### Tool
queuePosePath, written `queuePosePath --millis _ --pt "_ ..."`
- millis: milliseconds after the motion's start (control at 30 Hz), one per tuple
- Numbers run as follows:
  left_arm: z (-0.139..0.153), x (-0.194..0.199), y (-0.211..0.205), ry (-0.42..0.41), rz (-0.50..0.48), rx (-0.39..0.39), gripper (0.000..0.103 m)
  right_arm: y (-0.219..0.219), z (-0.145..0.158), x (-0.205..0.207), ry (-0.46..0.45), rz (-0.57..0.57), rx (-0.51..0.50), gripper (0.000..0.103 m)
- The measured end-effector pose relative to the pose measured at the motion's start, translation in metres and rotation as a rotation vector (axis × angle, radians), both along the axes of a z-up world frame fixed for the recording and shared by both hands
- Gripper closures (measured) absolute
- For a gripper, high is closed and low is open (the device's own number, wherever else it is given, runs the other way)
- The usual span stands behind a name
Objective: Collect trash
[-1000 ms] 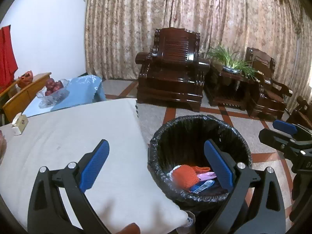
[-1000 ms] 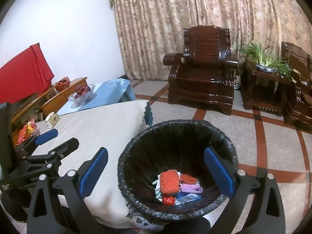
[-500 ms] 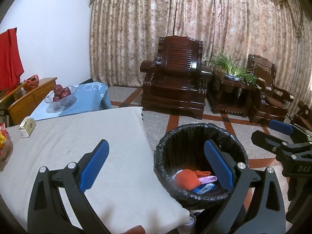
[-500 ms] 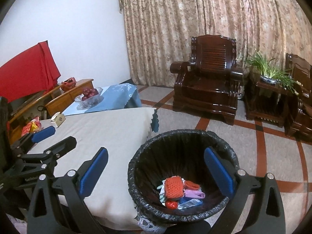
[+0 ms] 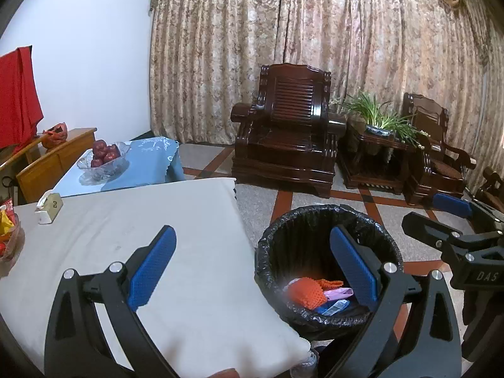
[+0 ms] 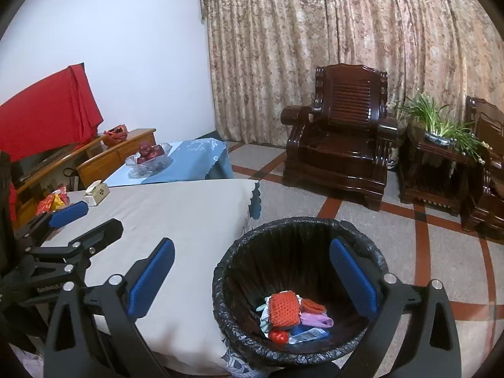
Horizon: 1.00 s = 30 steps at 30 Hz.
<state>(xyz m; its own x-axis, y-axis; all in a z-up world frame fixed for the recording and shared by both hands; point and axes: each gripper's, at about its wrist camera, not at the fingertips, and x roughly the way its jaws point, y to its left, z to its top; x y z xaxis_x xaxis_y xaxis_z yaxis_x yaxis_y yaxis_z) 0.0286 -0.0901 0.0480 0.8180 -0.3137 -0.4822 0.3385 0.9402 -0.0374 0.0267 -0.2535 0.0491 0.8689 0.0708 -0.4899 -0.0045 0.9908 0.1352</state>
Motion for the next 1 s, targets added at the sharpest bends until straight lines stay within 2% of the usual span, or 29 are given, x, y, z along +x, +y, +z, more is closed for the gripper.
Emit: queuePosePath --millis 1000 --pt "-0.0005 -0.0003 -0.0003 -0.001 0.001 -0.001 0.007 0.0008 -0.0005 0.0014 0.001 0.002 -0.001 0.006"
